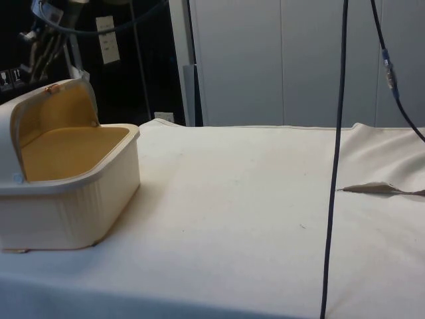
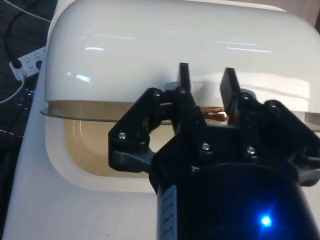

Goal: Open the lid, then close it.

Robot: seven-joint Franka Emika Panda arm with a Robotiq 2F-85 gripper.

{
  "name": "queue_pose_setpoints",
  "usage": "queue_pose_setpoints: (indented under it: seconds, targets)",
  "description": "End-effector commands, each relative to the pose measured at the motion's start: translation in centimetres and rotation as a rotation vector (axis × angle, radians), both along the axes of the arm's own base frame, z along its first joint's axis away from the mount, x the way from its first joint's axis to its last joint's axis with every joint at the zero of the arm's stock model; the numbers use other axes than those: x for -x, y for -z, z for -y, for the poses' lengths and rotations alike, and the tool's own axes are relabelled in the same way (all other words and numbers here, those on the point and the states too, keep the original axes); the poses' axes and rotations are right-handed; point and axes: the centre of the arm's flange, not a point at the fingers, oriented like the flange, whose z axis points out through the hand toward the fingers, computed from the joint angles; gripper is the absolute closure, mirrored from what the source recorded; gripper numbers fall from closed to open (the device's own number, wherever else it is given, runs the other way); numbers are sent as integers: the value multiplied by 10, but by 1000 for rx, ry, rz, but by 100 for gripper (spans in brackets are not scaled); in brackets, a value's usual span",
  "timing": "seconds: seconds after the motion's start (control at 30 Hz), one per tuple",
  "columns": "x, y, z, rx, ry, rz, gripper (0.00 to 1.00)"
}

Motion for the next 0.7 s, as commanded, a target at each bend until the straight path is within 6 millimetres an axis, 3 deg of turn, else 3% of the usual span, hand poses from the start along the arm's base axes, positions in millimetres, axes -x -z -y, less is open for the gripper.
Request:
queue_pose_setpoints:
  seconds: [0.0, 0.17, 0.27, 0.67]
  targets:
    - [0, 0, -1, -8, -4, 2, 62]
    - [0, 0, 0, 0, 0, 0, 91]
    - [0, 8, -2, -11, -1, -12, 100]
    - [-4, 18, 1, -14, 12, -35, 100]
